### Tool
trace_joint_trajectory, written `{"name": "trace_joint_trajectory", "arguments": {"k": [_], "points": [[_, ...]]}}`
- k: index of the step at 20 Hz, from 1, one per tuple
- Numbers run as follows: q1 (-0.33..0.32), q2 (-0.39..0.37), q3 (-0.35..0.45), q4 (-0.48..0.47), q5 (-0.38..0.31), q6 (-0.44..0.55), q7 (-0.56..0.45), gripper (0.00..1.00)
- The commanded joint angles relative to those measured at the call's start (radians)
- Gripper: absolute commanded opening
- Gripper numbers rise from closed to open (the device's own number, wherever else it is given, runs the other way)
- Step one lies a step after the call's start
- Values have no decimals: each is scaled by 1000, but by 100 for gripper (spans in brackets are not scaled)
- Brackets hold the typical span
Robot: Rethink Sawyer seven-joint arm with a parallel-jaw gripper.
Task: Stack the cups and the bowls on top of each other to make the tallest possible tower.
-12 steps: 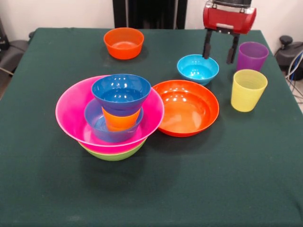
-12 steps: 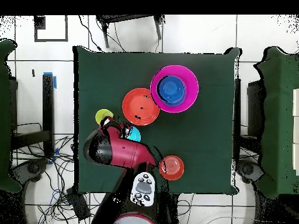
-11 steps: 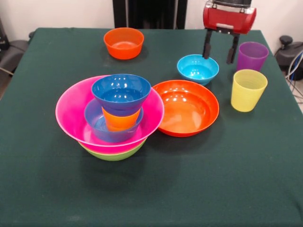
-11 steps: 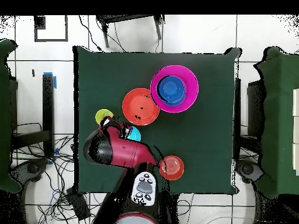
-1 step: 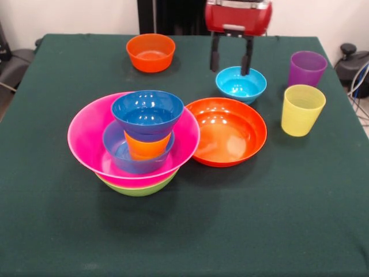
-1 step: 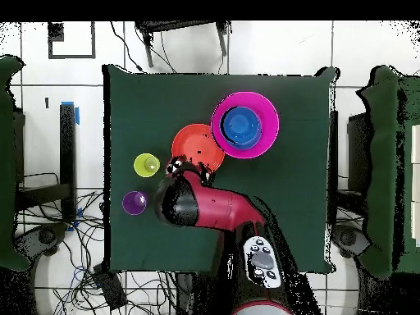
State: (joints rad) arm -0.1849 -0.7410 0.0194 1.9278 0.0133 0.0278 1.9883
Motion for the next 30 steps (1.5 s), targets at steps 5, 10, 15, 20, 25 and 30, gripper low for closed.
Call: {"name": "trace_joint_trajectory", "arguments": {"k": [5,10,15,20,25,30], "points": [[184,37,-18,-91,-2,11,109,100],[290,59,-86,-133,64,54,157,100],[397,96,-167,-170,151,72,206,100],[428,155,-178,-192,204,43,194,100],[417,206,-160,-202,223,-18,179,100],[422,236,-159,-214,228,-44,176,100]]}}
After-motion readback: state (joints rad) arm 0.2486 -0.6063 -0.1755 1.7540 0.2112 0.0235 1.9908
